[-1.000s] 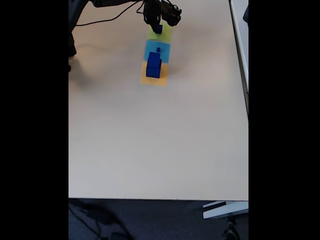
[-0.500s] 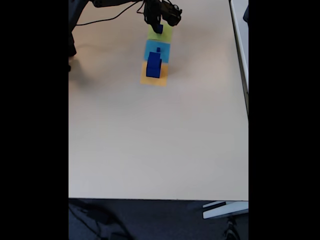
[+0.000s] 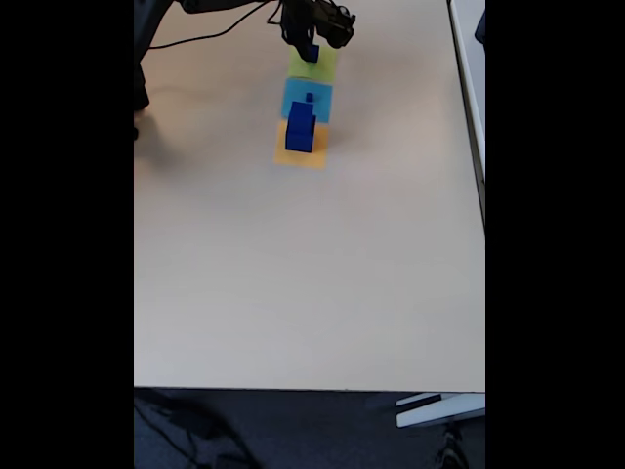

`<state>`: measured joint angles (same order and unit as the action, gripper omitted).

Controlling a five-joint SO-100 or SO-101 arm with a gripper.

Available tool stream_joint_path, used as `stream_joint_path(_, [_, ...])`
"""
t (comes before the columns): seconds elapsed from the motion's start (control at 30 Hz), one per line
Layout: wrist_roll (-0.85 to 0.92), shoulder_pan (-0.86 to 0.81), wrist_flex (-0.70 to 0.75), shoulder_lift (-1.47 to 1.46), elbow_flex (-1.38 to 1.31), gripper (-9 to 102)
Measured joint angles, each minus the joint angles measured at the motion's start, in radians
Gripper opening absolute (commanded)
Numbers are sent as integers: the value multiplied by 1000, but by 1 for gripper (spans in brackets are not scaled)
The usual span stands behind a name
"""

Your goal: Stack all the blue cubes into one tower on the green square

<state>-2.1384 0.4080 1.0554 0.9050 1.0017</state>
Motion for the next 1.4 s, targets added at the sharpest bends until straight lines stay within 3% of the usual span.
stream_joint_path(1.4, [12,14,-43,0,0,20])
